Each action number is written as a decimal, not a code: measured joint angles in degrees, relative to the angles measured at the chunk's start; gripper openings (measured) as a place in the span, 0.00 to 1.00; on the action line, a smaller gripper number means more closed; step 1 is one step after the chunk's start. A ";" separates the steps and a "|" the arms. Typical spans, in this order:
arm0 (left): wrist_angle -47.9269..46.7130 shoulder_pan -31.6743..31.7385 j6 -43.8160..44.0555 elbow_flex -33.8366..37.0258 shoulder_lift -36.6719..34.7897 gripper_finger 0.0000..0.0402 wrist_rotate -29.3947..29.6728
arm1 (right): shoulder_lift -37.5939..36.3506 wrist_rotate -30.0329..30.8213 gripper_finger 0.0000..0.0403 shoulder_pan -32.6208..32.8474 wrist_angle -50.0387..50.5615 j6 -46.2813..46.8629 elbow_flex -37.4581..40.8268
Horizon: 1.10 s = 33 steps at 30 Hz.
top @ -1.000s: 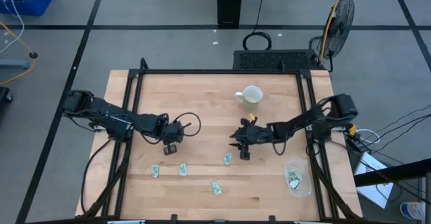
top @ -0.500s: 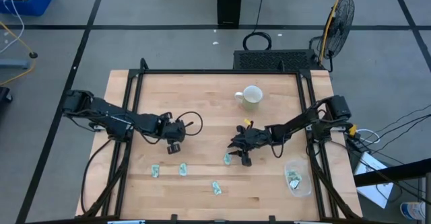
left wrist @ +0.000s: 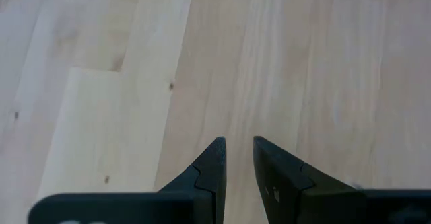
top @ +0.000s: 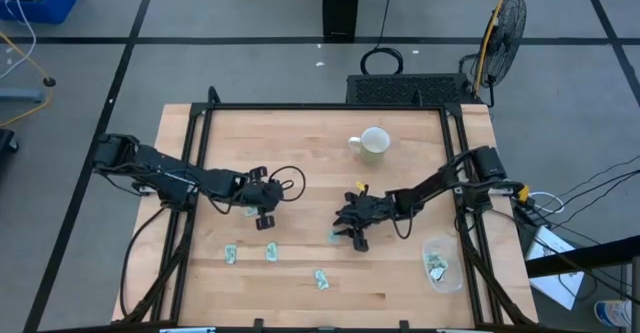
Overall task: Pick and place Stevia / Truvia into bins
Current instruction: Put the stevia packet into the transparent bin
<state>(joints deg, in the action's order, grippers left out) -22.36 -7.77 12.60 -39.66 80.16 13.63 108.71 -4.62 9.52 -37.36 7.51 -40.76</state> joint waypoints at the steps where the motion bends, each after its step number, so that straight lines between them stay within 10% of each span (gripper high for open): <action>1: -0.01 0.03 0.00 0.00 0.00 0.20 0.00 | 0.16 -0.08 0.33 0.01 0.18 -0.27 -0.11; 12: -0.01 0.18 0.98 0.00 0.00 0.20 0.00 | -2.93 -0.20 0.02 0.59 5.70 -0.68 0.01; 23: 0.79 0.18 1.39 0.00 0.00 0.20 1.62 | -20.95 2.95 0.01 8.15 36.00 4.21 0.03; 33: 6.87 0.18 -0.92 0.00 0.00 0.20 2.31 | -41.21 3.03 0.00 21.77 64.29 29.19 0.03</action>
<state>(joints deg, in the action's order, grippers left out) -15.49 -7.60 11.68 -39.66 80.16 15.93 67.50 -1.60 31.29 26.93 36.70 -40.73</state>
